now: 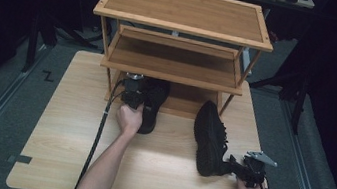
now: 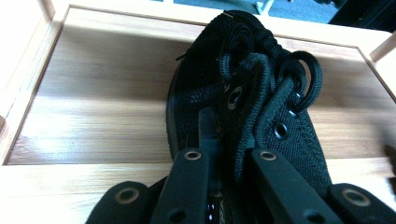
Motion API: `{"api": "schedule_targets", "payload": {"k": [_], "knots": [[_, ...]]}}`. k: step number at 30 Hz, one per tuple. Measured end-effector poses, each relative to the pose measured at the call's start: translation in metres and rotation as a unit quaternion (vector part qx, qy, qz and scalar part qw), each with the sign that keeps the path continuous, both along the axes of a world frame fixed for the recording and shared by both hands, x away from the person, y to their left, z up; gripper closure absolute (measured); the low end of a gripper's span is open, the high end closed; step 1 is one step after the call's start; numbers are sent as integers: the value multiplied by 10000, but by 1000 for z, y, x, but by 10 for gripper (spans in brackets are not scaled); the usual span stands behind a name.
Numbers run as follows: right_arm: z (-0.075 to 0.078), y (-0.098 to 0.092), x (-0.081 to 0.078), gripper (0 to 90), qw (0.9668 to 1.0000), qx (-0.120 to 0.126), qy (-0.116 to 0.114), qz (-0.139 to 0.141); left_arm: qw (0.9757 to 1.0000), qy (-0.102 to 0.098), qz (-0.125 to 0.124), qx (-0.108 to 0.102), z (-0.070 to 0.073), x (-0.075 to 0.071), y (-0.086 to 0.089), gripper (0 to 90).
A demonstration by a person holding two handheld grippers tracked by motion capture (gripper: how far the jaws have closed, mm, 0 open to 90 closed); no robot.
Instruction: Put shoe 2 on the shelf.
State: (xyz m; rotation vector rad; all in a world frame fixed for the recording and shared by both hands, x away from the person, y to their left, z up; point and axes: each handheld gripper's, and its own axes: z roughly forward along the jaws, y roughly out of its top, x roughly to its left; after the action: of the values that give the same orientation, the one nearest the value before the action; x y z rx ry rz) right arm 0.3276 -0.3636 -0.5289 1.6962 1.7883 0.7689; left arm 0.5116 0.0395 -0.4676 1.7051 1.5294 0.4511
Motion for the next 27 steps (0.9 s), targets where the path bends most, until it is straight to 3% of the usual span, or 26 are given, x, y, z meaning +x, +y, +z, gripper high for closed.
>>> {"api": "schedule_targets", "payload": {"k": [10,18,27], "knots": [[0,0,0,409,10000,-1,0,-1,10000,-59,-15,27,-3,5,-1,861],[0,0,0,409,10000,-3,-12,-2,9997,-160,-177,81,-1,4,3,571],[0,0,0,410,10000,-9,-14,0,9985,-401,-370,42,13,-1,9,419]]}}
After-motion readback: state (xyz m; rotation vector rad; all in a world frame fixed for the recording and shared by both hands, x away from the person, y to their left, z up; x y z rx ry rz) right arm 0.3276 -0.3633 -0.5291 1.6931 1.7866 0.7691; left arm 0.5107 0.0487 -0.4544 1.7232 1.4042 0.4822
